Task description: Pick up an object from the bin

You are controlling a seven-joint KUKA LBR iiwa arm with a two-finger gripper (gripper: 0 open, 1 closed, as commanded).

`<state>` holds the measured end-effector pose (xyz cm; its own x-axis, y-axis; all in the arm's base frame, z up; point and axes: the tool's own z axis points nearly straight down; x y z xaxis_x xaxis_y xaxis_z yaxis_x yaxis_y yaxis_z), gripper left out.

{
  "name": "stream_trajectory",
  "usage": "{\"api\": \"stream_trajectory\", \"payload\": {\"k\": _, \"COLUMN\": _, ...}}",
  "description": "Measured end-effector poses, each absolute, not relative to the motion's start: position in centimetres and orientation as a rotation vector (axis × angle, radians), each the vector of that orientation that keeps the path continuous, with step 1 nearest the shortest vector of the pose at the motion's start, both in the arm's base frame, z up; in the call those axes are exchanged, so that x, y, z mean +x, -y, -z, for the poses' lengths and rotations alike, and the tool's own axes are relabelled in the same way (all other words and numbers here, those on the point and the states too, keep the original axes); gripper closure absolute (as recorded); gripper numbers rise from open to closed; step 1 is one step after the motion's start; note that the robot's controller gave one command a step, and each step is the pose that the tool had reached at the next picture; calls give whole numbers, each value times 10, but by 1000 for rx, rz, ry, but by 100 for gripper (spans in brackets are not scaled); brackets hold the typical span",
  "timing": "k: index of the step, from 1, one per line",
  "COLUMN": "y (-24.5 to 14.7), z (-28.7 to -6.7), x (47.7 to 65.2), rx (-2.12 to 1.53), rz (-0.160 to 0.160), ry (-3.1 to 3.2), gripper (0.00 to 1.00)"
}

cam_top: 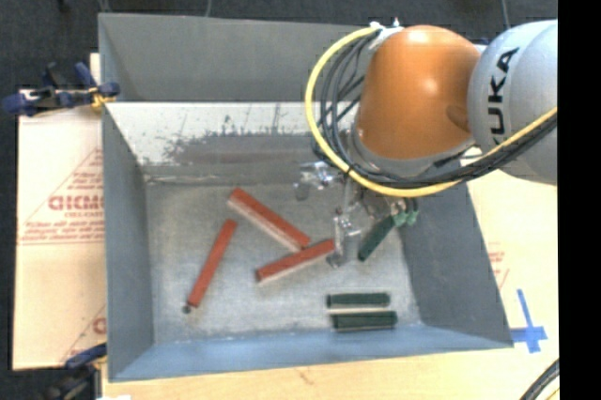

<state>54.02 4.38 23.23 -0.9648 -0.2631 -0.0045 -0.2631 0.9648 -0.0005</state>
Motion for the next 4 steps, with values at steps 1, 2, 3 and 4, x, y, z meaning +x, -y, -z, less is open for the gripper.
{"api": "stream_trajectory", "payload": {"k": 1, "y": -46, "z": -135, "x": 604, "rx": -550, "rz": 1, "ry": -3091, "gripper": 0}}
{"api": "stream_trajectory", "payload": {"k": 2, "y": -70, "z": -67, "x": 553, "rx": -734, "rz": -4, "ry": -3058, "gripper": 0}}
{"api": "stream_trajectory", "payload": {"k": 3, "y": -69, "z": -71, "x": 555, "rx": -725, "rz": -3, "ry": -3053, "gripper": 100}}
{"api": "stream_trajectory", "payload": {"k": 4, "y": -94, "z": -207, "x": 570, "rx": -717, "rz": 2, "ry": -3045, "gripper": 100}}
